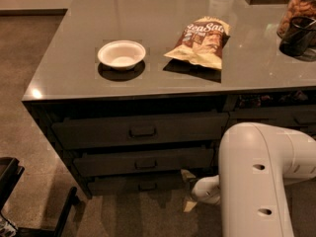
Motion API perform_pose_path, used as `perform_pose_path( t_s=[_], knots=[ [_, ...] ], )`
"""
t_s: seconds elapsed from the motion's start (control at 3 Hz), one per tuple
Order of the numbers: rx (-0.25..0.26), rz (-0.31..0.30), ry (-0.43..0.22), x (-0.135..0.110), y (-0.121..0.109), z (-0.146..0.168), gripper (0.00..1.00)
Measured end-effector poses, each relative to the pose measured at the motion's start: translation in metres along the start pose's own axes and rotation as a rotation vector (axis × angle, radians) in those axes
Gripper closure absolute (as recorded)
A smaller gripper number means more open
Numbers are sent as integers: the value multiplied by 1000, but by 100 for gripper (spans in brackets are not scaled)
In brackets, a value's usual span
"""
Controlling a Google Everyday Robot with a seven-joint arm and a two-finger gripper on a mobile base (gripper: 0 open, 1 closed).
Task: Close bottom drawer
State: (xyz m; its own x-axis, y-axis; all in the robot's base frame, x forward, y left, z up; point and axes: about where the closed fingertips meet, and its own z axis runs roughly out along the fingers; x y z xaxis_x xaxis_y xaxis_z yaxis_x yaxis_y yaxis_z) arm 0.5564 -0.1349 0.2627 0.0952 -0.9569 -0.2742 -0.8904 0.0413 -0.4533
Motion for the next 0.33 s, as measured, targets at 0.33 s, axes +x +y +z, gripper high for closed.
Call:
perform_pose_path(
  t_s=[0.33],
  knots=[
    [0,0,0,0,0,0,0]
  ],
)
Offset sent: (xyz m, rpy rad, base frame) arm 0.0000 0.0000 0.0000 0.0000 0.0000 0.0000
